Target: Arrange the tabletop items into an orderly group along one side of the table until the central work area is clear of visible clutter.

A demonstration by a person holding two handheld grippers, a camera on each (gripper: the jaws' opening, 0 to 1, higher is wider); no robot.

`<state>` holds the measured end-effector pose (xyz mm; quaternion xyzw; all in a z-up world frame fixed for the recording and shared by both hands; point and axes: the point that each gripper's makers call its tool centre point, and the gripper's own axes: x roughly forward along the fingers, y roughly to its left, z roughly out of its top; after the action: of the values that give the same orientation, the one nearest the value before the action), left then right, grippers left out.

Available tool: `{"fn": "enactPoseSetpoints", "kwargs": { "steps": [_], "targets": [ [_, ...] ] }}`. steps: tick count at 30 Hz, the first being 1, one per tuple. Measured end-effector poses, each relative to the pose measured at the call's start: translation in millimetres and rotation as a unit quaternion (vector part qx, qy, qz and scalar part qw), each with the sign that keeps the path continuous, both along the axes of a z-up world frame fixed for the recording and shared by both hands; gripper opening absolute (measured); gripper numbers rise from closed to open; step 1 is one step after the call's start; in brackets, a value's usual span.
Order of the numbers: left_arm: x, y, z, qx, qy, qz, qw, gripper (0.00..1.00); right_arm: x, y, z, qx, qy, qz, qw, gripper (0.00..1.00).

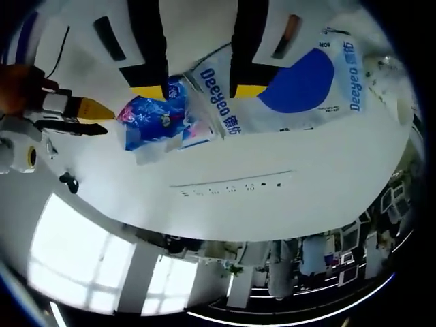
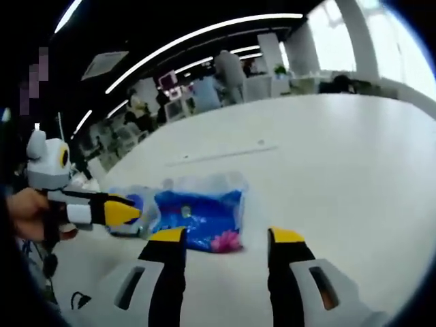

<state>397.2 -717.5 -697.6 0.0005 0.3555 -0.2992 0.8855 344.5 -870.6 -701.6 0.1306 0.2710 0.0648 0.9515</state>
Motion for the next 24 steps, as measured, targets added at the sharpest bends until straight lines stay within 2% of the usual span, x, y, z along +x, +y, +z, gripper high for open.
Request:
{"fn": "enactPoseSetpoints", "kwargs": {
  "steps": [3,5,8,15,24],
  "targets": [
    [-5.4,3,0.3,0.006,-0.003,-0.014,0.9999,0.39,-9,3,-1.3,-0.003,0.006,0.004,1.0,0.45],
    [-11.5,7,-0.3,0.018,-0.011,-0.027,0.9994,0.4,-15,5,-0.9,-0.004,0.003,0.007,1.0,0.46],
    [-20.0,12,0.6,0.018,-0.018,-0.034,0.9991,0.45,-26,11,2.1,0.001,-0.002,0.011,0.9999,0.48],
    [-34.7,30,-3.7,0.021,-0.015,-0.028,0.9993,0.52,-44,20,1.4,0.001,0.001,0.021,0.9998,0.51],
    [-44.7,47,5.9,-0.009,-0.02,-0.004,0.9998,0.55,-60,14,7.5,-0.008,-0.007,0.015,0.9998,0.57]
  ]
}}
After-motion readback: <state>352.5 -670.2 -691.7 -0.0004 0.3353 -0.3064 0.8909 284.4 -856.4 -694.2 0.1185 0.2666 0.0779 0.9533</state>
